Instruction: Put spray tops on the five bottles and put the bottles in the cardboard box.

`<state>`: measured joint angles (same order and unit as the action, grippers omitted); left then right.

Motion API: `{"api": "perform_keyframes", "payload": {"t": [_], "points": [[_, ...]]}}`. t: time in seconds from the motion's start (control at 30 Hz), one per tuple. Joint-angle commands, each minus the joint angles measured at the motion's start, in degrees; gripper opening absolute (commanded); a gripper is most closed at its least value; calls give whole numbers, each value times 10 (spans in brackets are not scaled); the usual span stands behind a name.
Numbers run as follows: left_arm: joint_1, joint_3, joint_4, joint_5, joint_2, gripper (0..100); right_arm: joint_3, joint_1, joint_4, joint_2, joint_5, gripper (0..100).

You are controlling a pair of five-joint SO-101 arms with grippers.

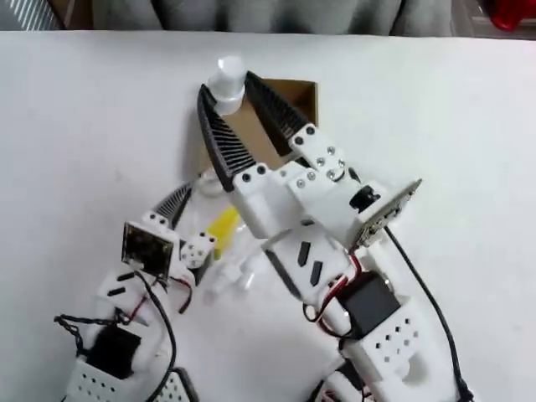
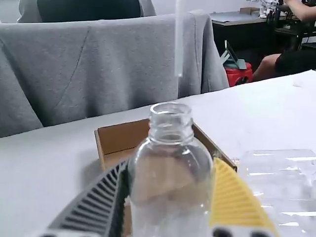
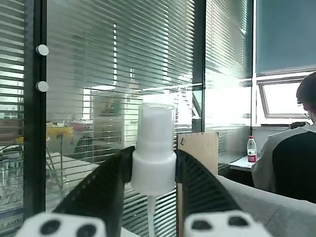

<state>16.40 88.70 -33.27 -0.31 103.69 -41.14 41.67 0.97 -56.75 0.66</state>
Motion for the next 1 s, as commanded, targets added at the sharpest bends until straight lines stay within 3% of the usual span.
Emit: {"api": "perform_keyframes", "payload": {"t": [0.0,0.97], "points": [[7,-9,21,6,11,86,31,-3,11,0,4,16],[3,-7,21,6,11,86,-40,-7,12,22,41,16]]}}
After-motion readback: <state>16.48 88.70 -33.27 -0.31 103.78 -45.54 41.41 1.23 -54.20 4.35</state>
